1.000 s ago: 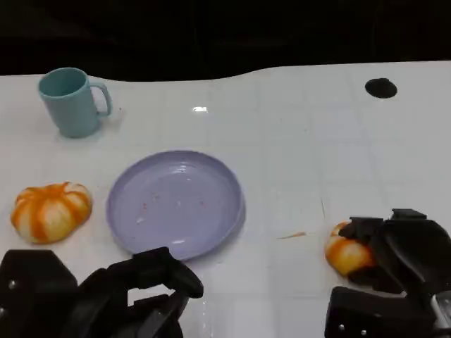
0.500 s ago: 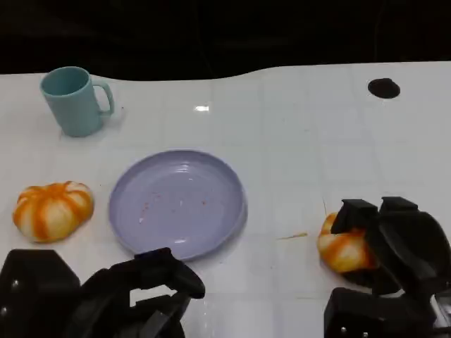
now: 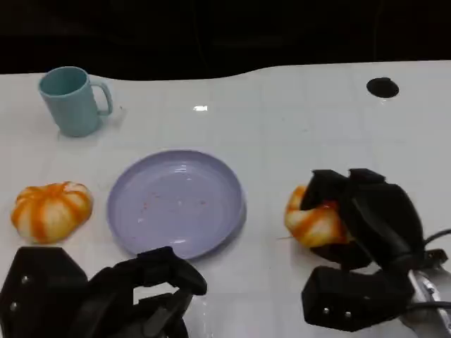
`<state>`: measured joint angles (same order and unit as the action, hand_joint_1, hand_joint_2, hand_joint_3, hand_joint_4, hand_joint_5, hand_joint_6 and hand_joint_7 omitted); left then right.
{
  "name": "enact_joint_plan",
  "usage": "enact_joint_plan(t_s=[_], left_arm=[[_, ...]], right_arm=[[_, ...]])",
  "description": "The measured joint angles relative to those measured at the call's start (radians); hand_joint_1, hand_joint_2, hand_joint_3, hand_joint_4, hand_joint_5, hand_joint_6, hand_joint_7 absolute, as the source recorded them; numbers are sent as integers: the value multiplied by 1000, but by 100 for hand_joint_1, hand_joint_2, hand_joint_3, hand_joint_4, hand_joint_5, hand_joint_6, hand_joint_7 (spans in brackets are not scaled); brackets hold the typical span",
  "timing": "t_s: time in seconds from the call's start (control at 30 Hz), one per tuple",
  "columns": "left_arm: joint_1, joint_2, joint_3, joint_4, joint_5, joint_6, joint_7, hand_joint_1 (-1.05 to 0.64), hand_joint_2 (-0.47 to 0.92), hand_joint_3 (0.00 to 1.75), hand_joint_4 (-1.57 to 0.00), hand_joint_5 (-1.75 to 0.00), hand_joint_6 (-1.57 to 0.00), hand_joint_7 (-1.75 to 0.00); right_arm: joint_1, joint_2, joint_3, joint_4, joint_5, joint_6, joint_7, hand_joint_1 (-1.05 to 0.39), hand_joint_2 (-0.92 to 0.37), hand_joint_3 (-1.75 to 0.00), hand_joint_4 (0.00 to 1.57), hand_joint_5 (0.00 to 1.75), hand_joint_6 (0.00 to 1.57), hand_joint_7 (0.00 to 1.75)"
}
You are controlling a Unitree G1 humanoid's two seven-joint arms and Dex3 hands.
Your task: Grasp the bread from the table and place it into the plate.
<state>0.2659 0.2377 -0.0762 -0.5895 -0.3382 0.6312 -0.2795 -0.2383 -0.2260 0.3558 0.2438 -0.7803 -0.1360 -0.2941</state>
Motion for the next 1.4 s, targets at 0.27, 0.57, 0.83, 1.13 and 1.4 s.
enact_joint_plan(t_s=[0.27, 0.57, 0.83, 1.13, 1.4], left_arm=[[-2, -3, 1, 25, 14, -9, 0, -30, 76, 84, -66, -175, -59, -147], [25, 2, 0, 21, 18, -27, -2, -32, 75, 83, -66, -175, -59, -147], [41, 10, -9, -6, 20, -31, -2, -31, 75, 83, -67, -175, -61, -147], [61, 13, -19, -33, 24, -28, 1, -33, 74, 85, -66, -175, -61, -146], [62, 16, -22, -43, 26, -25, 1, -33, 75, 84, -67, -175, -62, -146]], right_arm=[[-54, 53, 34, -10, 28, -29, 65, -15, -32, -124, 92, 175, 73, 171], [-170, 185, 78, 116, 75, -60, 80, -11, -32, -127, 91, 175, 69, 175], [-304, 304, 101, 353, 98, -96, 19, -16, -40, -119, 88, 175, 66, 174], [-447, 384, 134, 602, 96, -90, -40, -17, -55, -91, 73, 168, 80, 110], [-517, 385, 139, 673, 124, -12, 111, -45, -92, -22, 26, 28, 46, 4]])
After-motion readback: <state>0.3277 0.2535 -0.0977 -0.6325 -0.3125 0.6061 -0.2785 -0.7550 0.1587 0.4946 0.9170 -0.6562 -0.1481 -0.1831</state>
